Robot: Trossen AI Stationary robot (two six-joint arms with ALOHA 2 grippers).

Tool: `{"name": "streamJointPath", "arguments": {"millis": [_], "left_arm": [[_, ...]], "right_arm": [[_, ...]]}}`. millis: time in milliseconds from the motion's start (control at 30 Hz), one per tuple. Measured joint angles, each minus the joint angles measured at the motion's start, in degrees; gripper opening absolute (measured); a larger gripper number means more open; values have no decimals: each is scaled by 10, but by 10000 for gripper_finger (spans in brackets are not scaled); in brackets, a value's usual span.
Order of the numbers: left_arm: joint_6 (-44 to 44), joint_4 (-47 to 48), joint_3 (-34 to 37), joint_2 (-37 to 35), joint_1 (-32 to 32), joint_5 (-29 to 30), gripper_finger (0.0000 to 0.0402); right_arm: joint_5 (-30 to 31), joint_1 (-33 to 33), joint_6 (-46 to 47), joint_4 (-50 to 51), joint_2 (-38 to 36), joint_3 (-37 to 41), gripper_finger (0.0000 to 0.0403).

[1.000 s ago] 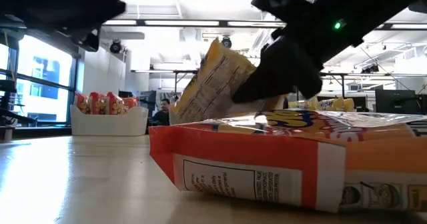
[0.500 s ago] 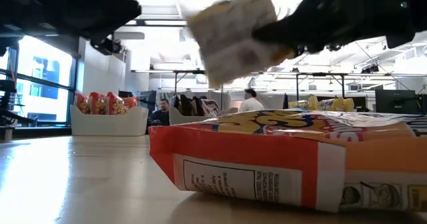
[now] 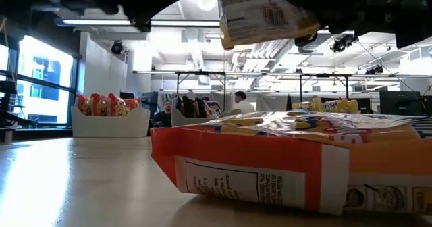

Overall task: Sort Maruchan noodles
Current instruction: Put the yellow noodle pack into the transparent bin

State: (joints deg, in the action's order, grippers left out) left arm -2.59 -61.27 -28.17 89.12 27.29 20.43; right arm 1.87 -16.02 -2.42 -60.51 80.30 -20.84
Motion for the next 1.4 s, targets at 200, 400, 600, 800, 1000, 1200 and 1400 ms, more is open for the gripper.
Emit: {"name": "streamJointPath", "arguments": {"millis": [200, 400, 600, 800, 1000, 1200, 1400], "left_arm": [[-11, 83, -55, 0, 0, 0, 221], [-11, 96, -69, 0, 0, -5, 232], [-12, 88, -69, 5, 0, -5, 232], [-22, 85, -69, 6, 0, -10, 232], [-22, 88, -69, 6, 7, -31, 232], [-26, 88, -69, 6, 9, -32, 232], [-26, 88, -69, 6, 11, -32, 232]], "right_arm": [[0, -18, -6, -15, 0, 0, 103], [0, -21, -6, -15, 0, 0, 103], [0, -21, -4, -15, 0, 0, 103], [0, -27, -2, -15, 0, -1, 103], [0, -42, -2, -15, 0, -1, 103], [13, -52, -5, -15, 0, -1, 103], [15, -54, -5, -16, 0, -1, 103]]}}
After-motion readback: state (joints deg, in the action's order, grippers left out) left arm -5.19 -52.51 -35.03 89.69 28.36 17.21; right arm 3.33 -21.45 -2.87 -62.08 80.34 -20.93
